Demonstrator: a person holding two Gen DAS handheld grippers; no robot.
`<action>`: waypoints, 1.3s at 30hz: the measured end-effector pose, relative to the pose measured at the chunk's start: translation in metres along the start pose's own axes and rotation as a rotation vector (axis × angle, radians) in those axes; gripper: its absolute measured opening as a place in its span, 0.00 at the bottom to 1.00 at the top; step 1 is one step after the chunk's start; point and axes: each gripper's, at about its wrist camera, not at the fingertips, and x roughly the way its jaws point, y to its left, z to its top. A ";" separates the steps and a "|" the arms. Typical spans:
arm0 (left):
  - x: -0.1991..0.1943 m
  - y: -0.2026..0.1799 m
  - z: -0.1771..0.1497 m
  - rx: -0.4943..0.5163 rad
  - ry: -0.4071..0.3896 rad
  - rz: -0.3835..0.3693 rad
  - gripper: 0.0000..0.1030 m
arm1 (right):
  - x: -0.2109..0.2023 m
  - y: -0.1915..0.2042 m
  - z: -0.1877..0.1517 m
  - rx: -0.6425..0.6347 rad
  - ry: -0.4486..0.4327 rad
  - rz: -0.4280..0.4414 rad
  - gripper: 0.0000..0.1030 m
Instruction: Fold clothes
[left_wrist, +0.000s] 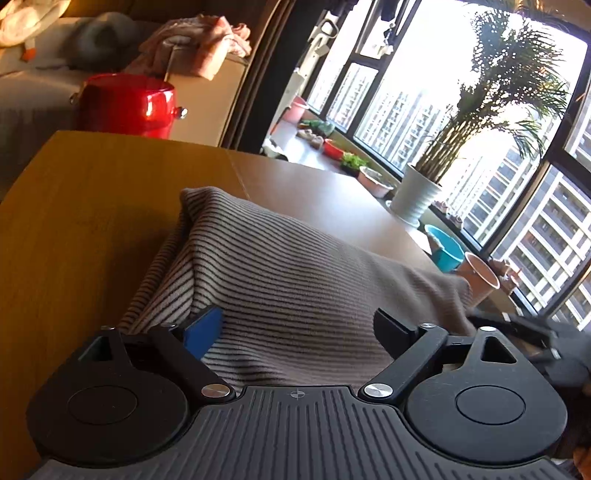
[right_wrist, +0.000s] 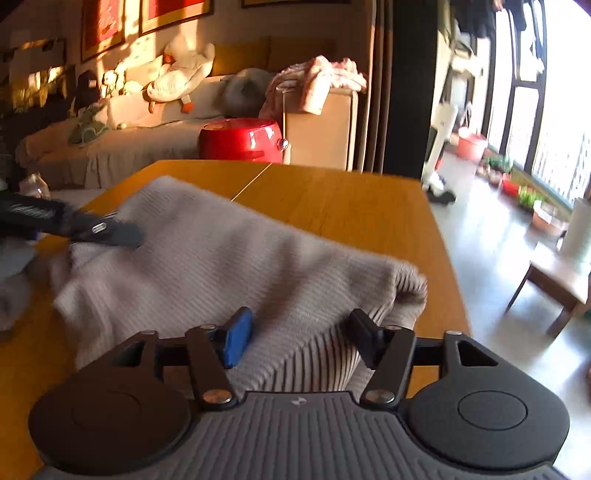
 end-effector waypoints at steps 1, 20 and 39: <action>0.002 -0.001 0.001 0.005 -0.005 0.008 0.93 | -0.006 0.002 -0.005 0.017 0.005 0.019 0.65; -0.037 -0.035 -0.019 -0.037 0.078 -0.092 0.94 | -0.003 0.000 0.020 -0.051 -0.059 -0.124 1.00; -0.008 -0.014 -0.007 0.018 0.040 -0.080 0.91 | -0.027 0.014 -0.038 0.123 0.055 0.039 1.00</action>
